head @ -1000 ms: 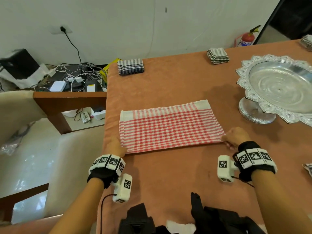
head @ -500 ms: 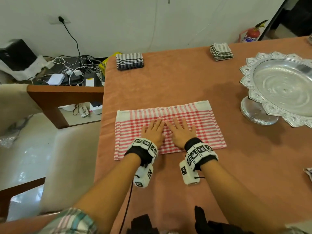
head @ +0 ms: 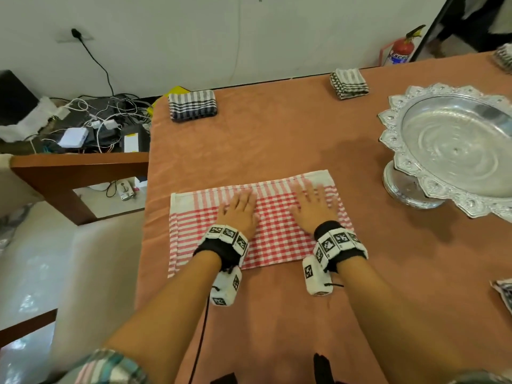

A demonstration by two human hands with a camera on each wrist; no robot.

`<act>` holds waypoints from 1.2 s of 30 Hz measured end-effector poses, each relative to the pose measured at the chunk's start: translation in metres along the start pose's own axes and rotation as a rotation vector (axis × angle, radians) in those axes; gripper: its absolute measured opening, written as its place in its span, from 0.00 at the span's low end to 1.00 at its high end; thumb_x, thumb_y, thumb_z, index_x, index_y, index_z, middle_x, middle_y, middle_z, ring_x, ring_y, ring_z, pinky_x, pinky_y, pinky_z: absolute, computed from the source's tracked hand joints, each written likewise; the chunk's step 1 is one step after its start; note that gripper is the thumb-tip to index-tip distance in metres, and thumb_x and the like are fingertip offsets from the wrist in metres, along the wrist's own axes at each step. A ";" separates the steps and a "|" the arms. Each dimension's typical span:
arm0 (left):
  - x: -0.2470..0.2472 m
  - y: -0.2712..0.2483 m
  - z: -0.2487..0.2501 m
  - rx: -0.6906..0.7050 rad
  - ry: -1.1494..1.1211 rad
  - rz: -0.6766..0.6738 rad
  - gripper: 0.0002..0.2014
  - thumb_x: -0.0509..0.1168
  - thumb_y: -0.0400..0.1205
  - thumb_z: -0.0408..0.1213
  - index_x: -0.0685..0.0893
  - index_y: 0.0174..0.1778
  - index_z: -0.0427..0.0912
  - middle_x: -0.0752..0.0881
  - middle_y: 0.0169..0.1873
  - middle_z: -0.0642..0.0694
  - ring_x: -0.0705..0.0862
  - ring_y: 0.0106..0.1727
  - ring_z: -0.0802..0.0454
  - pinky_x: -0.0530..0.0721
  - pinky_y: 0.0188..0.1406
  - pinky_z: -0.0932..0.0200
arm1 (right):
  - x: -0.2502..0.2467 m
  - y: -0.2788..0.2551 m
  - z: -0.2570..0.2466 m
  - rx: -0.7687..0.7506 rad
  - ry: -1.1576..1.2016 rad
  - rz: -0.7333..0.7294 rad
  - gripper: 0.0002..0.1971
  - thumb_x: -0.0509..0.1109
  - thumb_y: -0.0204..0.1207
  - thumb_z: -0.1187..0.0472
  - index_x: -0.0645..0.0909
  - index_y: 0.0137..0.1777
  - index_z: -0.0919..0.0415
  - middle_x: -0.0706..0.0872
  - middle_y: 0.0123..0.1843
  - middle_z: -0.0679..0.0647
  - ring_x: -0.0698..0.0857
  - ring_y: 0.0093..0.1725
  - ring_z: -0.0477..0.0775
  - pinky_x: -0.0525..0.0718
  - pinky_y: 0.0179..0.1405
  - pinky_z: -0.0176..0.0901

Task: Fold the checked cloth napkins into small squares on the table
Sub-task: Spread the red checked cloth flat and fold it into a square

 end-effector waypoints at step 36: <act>-0.081 -0.011 -0.118 0.056 -0.472 0.018 0.11 0.60 0.83 0.35 0.81 0.37 0.36 0.76 0.36 0.40 0.74 0.41 0.46 0.73 0.43 0.54 | 0.030 -0.085 -0.172 -0.516 0.385 0.126 0.11 0.63 0.71 0.72 0.65 0.35 0.58 0.72 0.33 0.50 0.69 0.33 0.52 0.62 0.27 0.40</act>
Point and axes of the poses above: each hand's wrist, its own y-axis towards the middle knuckle, its own x-axis out of the palm, z = x × y, the point moved 1 cm from there along y, towards the middle knuckle
